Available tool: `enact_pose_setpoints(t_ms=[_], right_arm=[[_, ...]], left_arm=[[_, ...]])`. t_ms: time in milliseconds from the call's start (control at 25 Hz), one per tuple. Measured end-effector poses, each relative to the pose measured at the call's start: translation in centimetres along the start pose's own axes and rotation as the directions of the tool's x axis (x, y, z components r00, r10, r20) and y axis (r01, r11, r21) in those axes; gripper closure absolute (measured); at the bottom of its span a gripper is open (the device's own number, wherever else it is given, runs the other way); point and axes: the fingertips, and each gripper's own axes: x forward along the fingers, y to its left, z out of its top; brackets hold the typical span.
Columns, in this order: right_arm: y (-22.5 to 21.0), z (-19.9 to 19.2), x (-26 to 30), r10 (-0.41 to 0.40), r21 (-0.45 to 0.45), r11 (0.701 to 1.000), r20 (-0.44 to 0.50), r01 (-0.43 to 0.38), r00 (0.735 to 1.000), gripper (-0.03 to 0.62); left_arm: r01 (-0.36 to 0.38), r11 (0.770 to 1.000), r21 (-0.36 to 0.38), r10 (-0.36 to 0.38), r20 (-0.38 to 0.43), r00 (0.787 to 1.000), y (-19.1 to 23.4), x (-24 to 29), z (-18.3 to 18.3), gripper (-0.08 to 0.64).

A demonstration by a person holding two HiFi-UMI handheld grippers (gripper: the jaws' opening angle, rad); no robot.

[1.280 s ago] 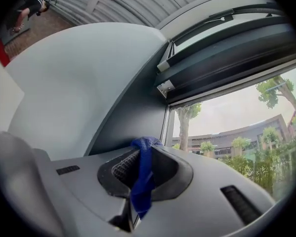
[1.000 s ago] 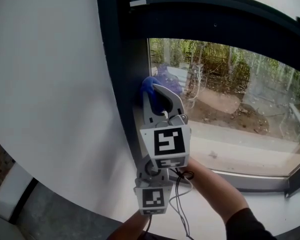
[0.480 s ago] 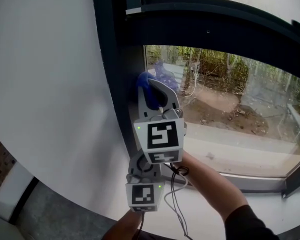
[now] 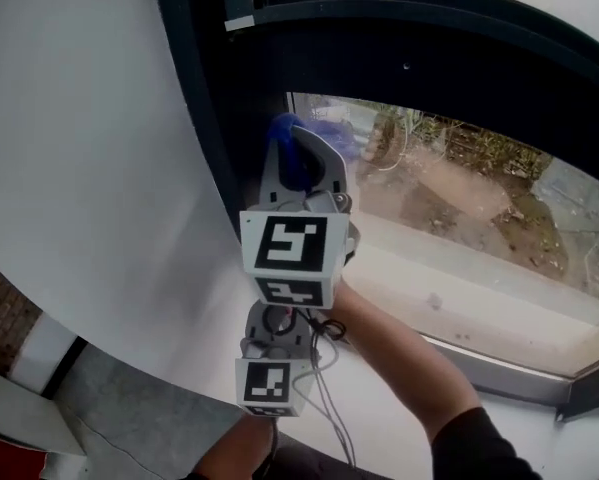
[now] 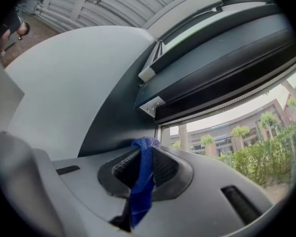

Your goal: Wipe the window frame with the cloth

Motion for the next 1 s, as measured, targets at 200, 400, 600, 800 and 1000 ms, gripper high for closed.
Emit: enact_pose_setpoints(t_ms=[200,400,600,800,1000], right_arm=[[-1.3,0.9,0.7,0.012,0.017,1.0,0.006,-0.012,1.0,0.569],[-1.3,1.1,0.6,0.073,0.106,0.992,-0.074,-0.065,0.995,0.569],[-1.7,1.7,1.1,0.075,0.144,0.987,-0.074,-0.063,0.994,0.569],[-1.8,3.1,1.3,0.061,0.134,0.99,-0.054,-0.053,0.997,0.569],[-1.7,4.5,1.3,0.01,0.097,0.995,0.007,-0.01,1.0,0.569]], left_arm=[[-0.048,0.995,-0.082,0.046,-0.032,0.998,-0.1,1.7,3.1,0.555],[-0.011,1.0,0.01,0.012,-0.093,0.996,-1.6,-0.4,4.9,0.555],[-0.01,1.0,-0.002,0.01,-0.141,0.99,-0.9,-1.1,4.6,0.555],[-0.016,1.0,-0.018,0.014,-0.128,0.992,0.0,-0.4,6.0,0.555],[-0.002,0.998,-0.063,-0.008,-0.152,0.988,0.7,-0.3,6.0,0.555]])
